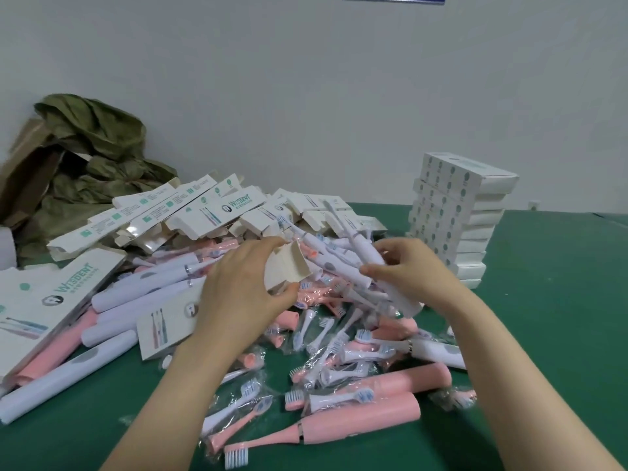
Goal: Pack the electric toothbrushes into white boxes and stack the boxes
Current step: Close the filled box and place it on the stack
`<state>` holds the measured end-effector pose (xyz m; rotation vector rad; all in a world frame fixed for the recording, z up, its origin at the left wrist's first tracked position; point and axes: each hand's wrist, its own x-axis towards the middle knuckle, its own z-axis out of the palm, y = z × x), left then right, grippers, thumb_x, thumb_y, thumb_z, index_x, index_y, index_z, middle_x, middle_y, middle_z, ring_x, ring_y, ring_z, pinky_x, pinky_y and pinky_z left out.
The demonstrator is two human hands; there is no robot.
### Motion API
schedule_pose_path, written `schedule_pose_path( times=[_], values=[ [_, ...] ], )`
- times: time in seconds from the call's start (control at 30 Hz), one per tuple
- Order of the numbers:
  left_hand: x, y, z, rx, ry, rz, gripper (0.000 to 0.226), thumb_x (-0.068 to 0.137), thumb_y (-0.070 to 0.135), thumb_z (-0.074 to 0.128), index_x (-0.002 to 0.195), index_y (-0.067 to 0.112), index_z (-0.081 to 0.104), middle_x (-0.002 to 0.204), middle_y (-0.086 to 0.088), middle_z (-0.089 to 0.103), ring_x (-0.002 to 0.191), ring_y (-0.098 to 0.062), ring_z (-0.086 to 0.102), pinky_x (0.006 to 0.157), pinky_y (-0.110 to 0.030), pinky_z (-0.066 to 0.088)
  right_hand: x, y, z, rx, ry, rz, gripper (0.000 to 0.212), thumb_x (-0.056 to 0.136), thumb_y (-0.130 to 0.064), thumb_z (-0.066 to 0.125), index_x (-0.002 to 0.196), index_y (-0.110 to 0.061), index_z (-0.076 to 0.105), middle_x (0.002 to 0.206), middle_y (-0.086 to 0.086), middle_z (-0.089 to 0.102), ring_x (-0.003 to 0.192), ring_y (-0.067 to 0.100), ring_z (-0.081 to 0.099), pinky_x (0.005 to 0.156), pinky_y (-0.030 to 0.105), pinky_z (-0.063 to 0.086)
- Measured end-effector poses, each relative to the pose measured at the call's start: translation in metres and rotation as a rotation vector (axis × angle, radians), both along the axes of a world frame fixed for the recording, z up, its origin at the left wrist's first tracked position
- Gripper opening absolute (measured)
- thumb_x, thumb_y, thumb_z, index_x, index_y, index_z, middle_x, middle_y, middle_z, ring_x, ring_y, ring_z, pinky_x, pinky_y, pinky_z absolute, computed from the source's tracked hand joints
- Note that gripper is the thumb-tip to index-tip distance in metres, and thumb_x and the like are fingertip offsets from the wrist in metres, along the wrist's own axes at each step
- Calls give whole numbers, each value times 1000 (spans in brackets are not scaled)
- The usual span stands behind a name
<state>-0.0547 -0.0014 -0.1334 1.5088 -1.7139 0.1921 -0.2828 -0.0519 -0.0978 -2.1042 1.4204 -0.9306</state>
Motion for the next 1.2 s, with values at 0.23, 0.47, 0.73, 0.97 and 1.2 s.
schedule_pose_path(
  times=[0.23, 0.47, 0.73, 0.97, 1.2],
  values=[
    [12, -6, 1, 3, -56, 92, 58, 65, 36, 71, 118, 21, 52, 93, 7, 57, 81, -15, 46, 64, -31, 29, 37, 19, 14, 274, -567, 331, 21, 100, -35, 41, 99, -27, 60, 74, -2, 57, 47, 14, 51, 42, 24, 45],
    [18, -4, -3, -49, -20, 144, 42, 67, 38, 75, 99, 20, 56, 78, 14, 49, 76, -19, 48, 61, -30, 29, 18, 21, 15, 429, -227, 417, 24, 79, -19, 70, 95, -12, 54, 84, 8, 73, 47, 14, 53, 39, 19, 38],
    [12, -1, -8, -90, -3, 81, 62, 68, 31, 80, 123, 15, 58, 105, -2, 67, 95, -28, 58, 77, -33, 34, 1, 7, 26, 329, -47, 309, 15, 81, -11, 72, 95, -14, 71, 99, 16, 69, 65, 13, 61, 63, 30, 45],
    [10, 9, -11, -196, 65, 60, 65, 66, 26, 83, 123, 13, 57, 106, -3, 64, 97, -15, 49, 81, -34, 36, 26, 7, 41, 355, -729, 359, 18, 87, 5, 59, 104, -1, 57, 84, 15, 72, 71, 28, 71, 64, 24, 57],
    [7, 14, -9, -245, 171, 67, 71, 64, 18, 83, 128, 13, 53, 115, -5, 63, 106, -13, 45, 89, -35, 37, 103, 50, -8, -143, -766, 124, 34, 85, -15, 68, 100, -34, 45, 76, 5, 70, 64, 22, 68, 62, 42, 59]
  ],
)
